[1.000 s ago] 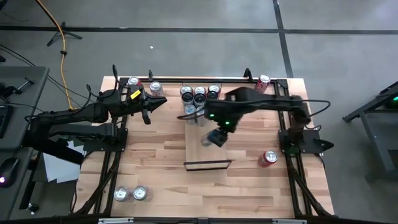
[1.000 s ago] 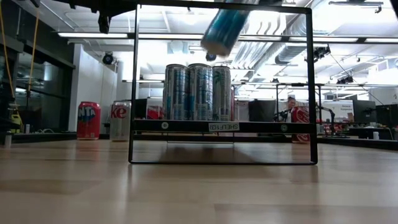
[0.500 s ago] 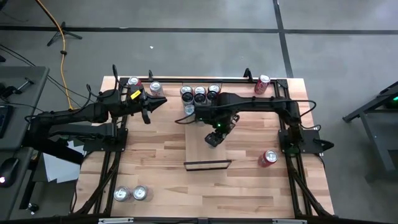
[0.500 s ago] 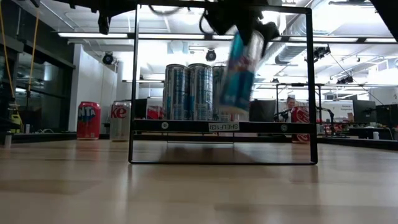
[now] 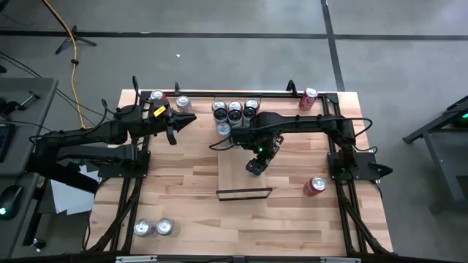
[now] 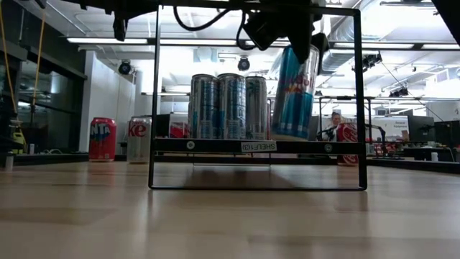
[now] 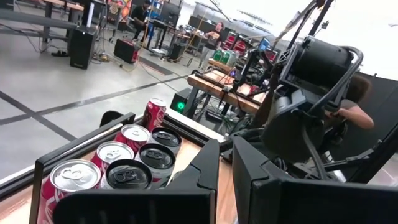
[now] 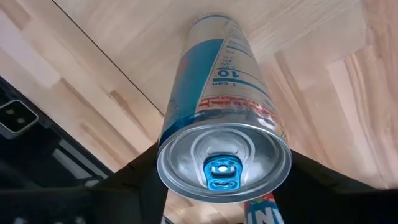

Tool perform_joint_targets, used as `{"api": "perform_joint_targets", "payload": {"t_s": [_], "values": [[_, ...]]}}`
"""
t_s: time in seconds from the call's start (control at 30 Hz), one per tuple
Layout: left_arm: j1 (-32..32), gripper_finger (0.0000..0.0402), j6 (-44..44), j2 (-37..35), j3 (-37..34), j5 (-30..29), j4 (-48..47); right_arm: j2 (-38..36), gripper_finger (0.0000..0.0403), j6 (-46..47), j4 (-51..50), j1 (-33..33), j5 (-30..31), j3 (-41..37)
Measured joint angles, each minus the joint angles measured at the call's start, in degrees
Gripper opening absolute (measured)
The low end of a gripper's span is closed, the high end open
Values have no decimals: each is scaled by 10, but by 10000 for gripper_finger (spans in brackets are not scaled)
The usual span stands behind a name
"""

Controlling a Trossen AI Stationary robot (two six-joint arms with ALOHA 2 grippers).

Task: Place canned beverage on shelf
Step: Put the blue soda can on the shelf aligned with the other blue soda can

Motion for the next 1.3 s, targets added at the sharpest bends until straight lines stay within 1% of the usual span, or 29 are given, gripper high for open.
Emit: {"api": "perform_joint_targets", "payload": {"t_s": [0.03,0.17,0.23,0.3,0.37,0.53,0.73,0.83,0.93,1.07,1.17,1.3], "values": [[0,0,-1,0,0,0,0,0,230,-4,0,0,2,-2],[0,0,-1,0,0,-2,0,0,307,-17,0,-1,4,-2],[0,0,-1,0,0,-2,0,0,330,-17,0,0,16,-2],[0,0,-1,0,0,-2,0,0,340,-17,0,0,27,-2],[0,0,-1,0,0,-2,0,0,344,-23,0,0,32,-2],[0,0,-1,0,0,-2,0,-9,346,-73,0,0,34,-2],[0,0,6,0,0,-2,-1,-76,347,-98,0,6,37,-1],[0,0,10,0,0,-2,-1,-119,347,-115,-1,26,57,-3],[0,0,10,0,0,-2,-1,-153,348,-168,1,62,111,-25],[0,0,10,0,0,-6,-1,-176,348,-305,2,109,175,-54],[0,0,10,0,0,-13,-1,-179,348,-404,16,131,231,-64],[0,0,10,0,0,-16,-1,-163,348,-492,51,143,304,-69]]}}
